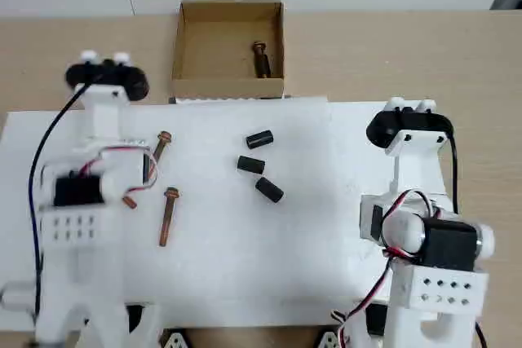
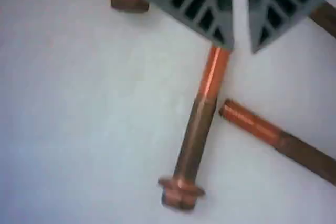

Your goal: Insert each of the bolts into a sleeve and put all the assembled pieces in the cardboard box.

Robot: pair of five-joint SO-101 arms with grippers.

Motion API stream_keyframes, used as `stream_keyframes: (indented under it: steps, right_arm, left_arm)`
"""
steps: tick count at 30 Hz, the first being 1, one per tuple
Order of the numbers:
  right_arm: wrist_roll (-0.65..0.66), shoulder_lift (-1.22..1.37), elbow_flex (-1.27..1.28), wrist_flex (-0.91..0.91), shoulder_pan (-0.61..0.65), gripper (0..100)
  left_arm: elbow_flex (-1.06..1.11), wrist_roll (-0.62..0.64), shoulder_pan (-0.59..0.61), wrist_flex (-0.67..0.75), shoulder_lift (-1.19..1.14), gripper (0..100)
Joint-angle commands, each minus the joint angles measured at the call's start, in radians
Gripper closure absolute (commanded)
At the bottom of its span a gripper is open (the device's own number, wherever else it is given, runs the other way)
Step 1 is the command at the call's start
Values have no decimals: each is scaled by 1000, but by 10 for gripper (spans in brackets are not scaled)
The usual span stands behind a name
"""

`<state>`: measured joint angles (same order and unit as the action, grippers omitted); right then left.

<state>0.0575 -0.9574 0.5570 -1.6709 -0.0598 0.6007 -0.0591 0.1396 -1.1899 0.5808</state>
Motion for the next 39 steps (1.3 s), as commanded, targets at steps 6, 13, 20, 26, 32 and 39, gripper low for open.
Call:
stream_keyframes:
  steps: [6,13,20,26,32,39]
  right_arm:
    - [2,-18,-5,19,-4,995]
    - [0,-18,-5,19,-2,995]
    - [0,-18,-5,19,-2,995]
    - [0,-18,-5,19,-2,995]
    - [0,-18,-5,19,-2,995]
    - [0,-18,-5,19,-2,995]
  left_arm:
    - [-387,-193,-11,-210,-465,993]
    - [-677,-261,-20,-362,-720,994]
    - [-872,-273,-46,-446,-911,991]
    - [-998,-273,-54,-479,-1010,918]
    - [-1066,-273,-49,-477,-1086,913]
    - [-1070,-288,-48,-454,-1169,883]
